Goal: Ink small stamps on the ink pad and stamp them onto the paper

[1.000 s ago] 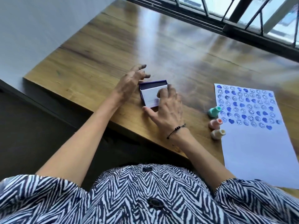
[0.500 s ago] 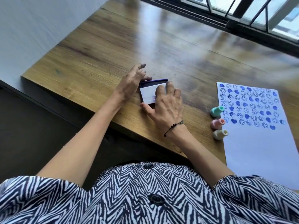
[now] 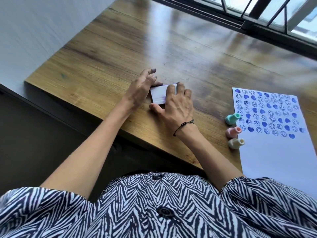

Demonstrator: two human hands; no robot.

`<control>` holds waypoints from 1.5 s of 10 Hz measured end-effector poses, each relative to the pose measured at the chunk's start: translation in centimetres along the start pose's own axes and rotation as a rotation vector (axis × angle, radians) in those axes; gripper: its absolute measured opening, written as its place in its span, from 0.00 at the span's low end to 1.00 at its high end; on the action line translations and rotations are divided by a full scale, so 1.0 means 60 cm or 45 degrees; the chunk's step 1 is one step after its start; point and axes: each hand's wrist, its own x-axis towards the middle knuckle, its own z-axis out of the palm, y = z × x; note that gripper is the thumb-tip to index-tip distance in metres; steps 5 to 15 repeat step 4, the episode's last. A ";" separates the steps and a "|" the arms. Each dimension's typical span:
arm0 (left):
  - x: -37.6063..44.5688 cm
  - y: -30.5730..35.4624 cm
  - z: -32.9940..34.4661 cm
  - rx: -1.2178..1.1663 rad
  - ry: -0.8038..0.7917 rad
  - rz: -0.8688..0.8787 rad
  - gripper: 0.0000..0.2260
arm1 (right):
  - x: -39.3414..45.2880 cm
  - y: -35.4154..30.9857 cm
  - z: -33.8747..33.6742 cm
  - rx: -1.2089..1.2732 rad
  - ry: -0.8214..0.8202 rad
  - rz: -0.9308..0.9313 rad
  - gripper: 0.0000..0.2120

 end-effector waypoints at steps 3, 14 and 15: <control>0.009 -0.005 0.002 0.080 0.031 0.047 0.15 | 0.008 -0.003 -0.001 0.019 -0.034 -0.024 0.36; 0.014 0.005 -0.001 0.085 0.030 0.044 0.18 | 0.011 -0.005 -0.008 0.018 -0.098 -0.022 0.37; 0.014 0.005 -0.001 0.085 0.030 0.044 0.18 | 0.011 -0.005 -0.008 0.018 -0.098 -0.022 0.37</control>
